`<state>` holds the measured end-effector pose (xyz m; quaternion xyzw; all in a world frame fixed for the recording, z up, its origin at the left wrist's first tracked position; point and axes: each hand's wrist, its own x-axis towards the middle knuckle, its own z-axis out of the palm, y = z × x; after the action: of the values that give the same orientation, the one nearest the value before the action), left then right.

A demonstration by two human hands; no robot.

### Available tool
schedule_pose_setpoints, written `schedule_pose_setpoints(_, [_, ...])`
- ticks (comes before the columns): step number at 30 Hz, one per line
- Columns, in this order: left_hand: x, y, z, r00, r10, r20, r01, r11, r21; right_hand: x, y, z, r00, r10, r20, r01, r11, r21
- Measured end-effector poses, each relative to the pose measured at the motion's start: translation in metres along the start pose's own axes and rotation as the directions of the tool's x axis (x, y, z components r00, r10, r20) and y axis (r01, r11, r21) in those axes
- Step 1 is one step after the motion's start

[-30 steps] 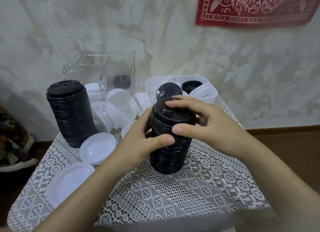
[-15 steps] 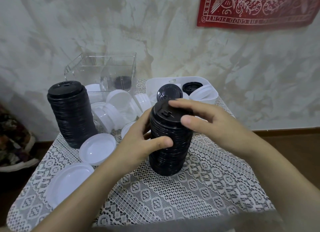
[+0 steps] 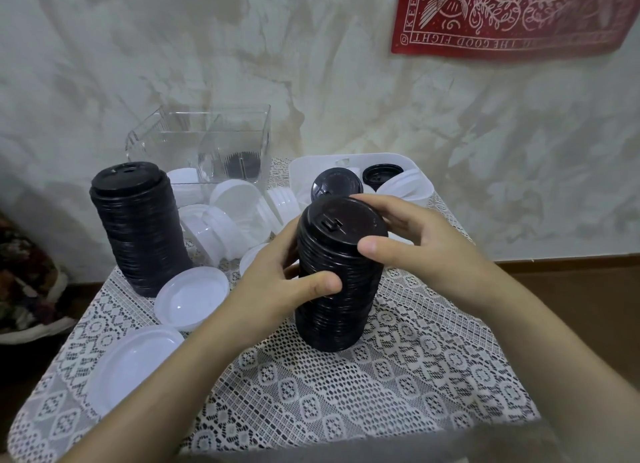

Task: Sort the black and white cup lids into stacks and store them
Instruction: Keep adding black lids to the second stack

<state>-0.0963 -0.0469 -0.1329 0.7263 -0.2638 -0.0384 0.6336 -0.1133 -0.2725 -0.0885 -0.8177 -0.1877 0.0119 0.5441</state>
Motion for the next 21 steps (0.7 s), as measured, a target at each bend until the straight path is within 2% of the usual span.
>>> schedule_pose_setpoints(11, [0.0,-0.001,0.0,1.0,0.001,0.009,-0.001,1.0,-0.001,0.004,-0.006,0.004,0.999,-0.009,0.05,0.009,1.0,0.005])
schedule_pose_setpoints(21, [0.0,-0.008,0.001,0.999,0.013,-0.031,-0.011,0.998,0.063,0.011,-0.021,-0.003,0.995,0.04,0.087,-0.024,0.983,-0.182])
